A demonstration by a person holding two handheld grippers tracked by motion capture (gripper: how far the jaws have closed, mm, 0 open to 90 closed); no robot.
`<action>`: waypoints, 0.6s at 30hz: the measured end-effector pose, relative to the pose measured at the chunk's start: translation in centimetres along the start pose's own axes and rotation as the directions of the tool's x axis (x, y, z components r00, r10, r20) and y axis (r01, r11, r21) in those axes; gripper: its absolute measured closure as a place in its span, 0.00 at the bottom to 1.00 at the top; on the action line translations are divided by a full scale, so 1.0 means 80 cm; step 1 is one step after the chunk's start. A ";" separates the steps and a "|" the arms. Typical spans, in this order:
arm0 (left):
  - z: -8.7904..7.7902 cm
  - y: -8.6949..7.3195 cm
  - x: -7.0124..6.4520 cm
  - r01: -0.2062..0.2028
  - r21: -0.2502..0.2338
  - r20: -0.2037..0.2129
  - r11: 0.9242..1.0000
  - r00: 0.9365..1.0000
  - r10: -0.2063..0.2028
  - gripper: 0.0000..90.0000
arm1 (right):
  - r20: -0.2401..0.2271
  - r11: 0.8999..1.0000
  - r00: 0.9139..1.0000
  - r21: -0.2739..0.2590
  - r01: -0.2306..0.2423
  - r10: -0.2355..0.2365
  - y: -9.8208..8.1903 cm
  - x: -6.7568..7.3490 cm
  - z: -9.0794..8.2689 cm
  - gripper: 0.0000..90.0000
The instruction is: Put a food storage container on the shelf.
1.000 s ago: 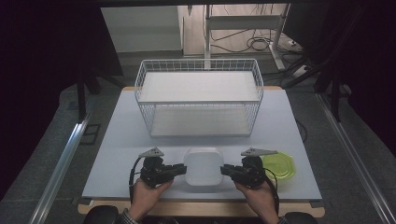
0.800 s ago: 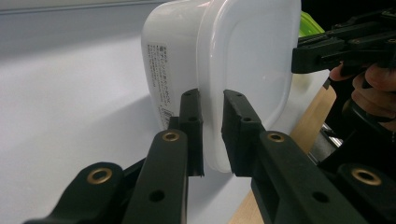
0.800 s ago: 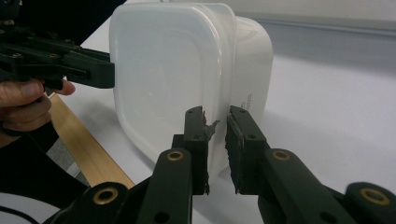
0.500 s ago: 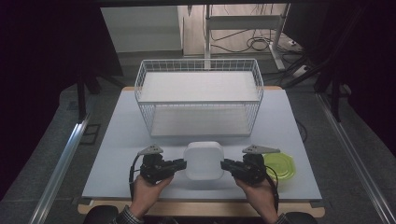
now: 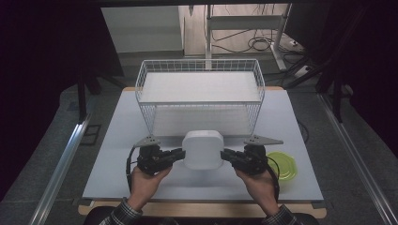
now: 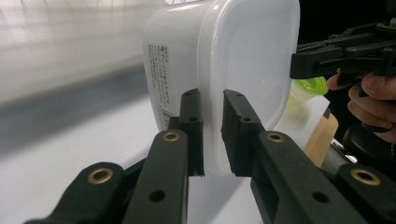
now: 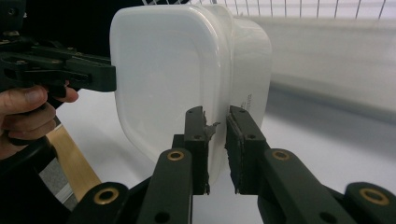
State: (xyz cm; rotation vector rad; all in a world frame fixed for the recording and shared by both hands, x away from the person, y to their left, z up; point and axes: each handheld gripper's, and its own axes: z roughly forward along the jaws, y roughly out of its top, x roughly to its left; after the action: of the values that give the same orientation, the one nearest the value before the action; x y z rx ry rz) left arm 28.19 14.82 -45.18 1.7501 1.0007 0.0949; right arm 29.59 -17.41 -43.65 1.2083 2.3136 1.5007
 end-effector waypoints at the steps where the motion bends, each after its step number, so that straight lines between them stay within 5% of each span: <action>1: -0.002 0.005 0.000 -0.007 -0.006 -0.004 1.000 1.000 0.007 0.88 | 0.000 1.000 1.000 -0.003 0.003 -0.003 0.005 0.001 0.000 0.88; 18: -0.024 0.092 0.005 -0.072 -0.068 -0.041 0.995 0.997 0.069 0.88 | -0.019 0.995 0.998 -0.076 0.062 -0.064 0.094 -0.003 -0.002 0.88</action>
State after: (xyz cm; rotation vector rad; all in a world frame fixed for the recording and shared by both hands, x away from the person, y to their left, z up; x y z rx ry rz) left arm 31.67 15.91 -38.52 1.7260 0.9529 0.2066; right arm 33.77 -16.29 -37.54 1.0961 2.2637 1.5712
